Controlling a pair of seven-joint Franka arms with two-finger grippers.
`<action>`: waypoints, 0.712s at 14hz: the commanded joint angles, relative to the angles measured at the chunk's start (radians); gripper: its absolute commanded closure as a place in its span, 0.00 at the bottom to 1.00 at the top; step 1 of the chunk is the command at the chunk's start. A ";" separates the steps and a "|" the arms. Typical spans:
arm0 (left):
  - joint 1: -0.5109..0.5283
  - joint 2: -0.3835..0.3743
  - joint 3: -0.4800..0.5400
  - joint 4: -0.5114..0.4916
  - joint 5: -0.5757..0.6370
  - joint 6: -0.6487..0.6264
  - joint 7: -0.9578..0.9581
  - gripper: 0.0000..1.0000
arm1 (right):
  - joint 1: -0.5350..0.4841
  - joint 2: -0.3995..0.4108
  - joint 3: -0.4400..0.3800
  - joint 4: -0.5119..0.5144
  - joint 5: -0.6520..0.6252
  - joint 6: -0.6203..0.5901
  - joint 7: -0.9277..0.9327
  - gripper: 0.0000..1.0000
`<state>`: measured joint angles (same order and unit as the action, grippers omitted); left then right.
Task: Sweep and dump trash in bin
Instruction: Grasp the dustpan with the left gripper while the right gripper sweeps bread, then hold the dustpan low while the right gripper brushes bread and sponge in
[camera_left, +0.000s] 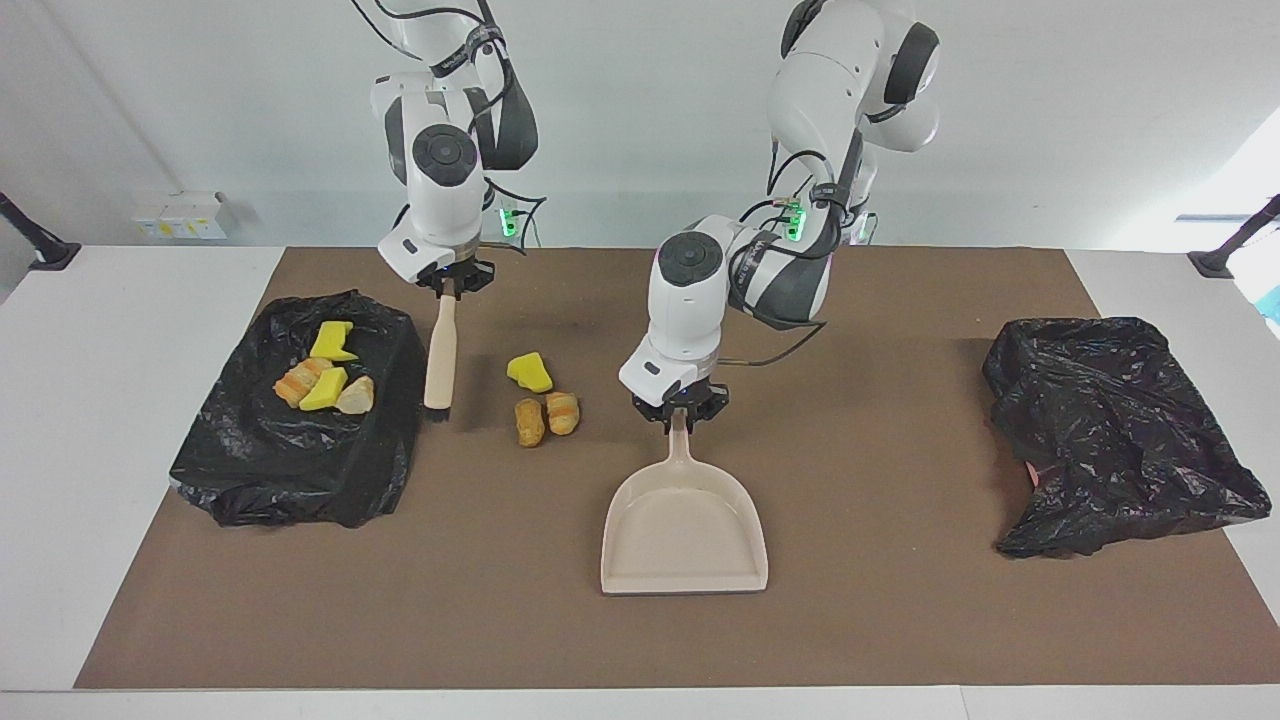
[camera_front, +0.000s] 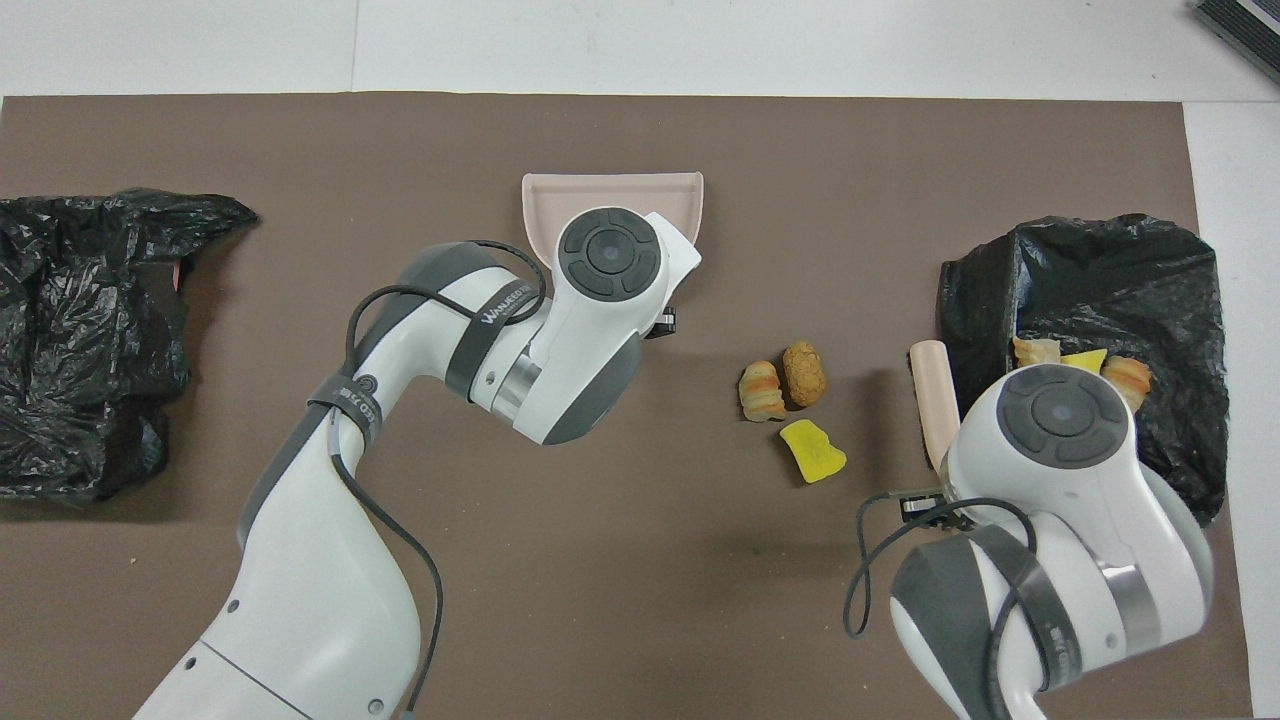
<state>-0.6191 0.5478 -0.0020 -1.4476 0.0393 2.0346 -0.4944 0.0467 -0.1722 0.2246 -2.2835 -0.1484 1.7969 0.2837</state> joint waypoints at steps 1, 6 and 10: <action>0.096 -0.121 -0.006 -0.083 0.001 -0.057 0.315 1.00 | 0.048 0.031 0.004 -0.057 0.027 0.117 0.110 1.00; 0.220 -0.187 -0.003 -0.096 -0.012 -0.151 0.863 1.00 | 0.114 0.111 0.006 -0.045 0.142 0.213 0.178 1.00; 0.275 -0.235 -0.001 -0.184 -0.006 -0.142 1.396 1.00 | 0.174 0.158 0.009 0.041 0.242 0.211 0.180 1.00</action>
<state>-0.3536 0.3763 0.0021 -1.5326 0.0340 1.8696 0.7128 0.2021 -0.0518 0.2310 -2.3024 0.0445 2.0100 0.4540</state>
